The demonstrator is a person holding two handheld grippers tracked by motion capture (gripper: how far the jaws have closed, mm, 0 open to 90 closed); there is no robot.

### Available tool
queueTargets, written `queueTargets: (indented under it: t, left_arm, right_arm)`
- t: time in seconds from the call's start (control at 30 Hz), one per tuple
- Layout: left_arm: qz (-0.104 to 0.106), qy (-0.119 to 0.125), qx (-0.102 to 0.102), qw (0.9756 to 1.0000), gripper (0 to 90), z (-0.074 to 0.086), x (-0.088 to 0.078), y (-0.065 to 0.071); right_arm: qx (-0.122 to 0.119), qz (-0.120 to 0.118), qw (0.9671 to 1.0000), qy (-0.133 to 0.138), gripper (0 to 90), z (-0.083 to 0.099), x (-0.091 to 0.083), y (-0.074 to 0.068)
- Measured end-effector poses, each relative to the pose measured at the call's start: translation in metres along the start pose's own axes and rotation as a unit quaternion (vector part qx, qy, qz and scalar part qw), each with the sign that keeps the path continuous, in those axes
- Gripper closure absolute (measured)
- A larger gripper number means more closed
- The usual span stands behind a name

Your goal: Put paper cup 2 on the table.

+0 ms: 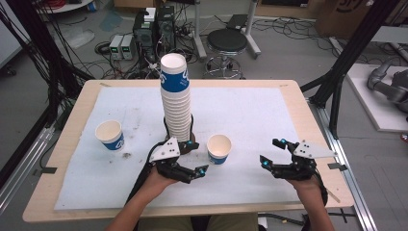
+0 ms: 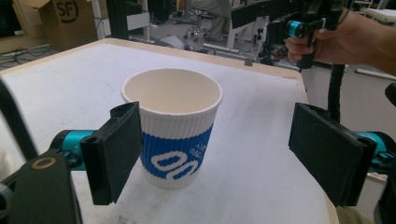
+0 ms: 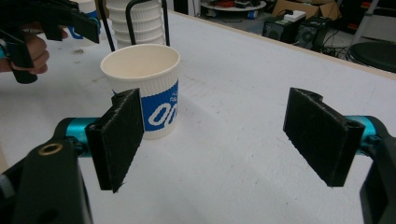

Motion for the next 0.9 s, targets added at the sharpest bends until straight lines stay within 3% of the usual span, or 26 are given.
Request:
queueTargets:
  t: [0.17,0.4,0.9]
  left_arm:
    - [-0.019,0.019,-0.003,0.9996,17.7,-0.002,-0.027,-0.005]
    - [-0.061,0.039,-0.007,0.9974,17.7,-0.004,-0.06,-0.02]
    - [-0.143,0.063,-0.016,0.9876,18.1,0.0,-0.118,-0.05]
  right_arm:
    - [0.001,0.002,1.0,0.002,20.8,0.0,-0.001,0.001]
    - [-0.006,0.006,1.0,-0.001,20.8,0.002,0.001,0.002]
    - [-0.007,0.012,0.9999,0.008,20.8,0.002,-0.003,0.005]
Point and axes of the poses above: each handheld gripper's, and its own axes: x roughly forward along the jaws, z roughly out of its underside, y roughly to its right, the point moved 8 cm from there along x, roughly forward along the jaws, and after that the axes turned 3 degrees about x, right-handed, at the moved point
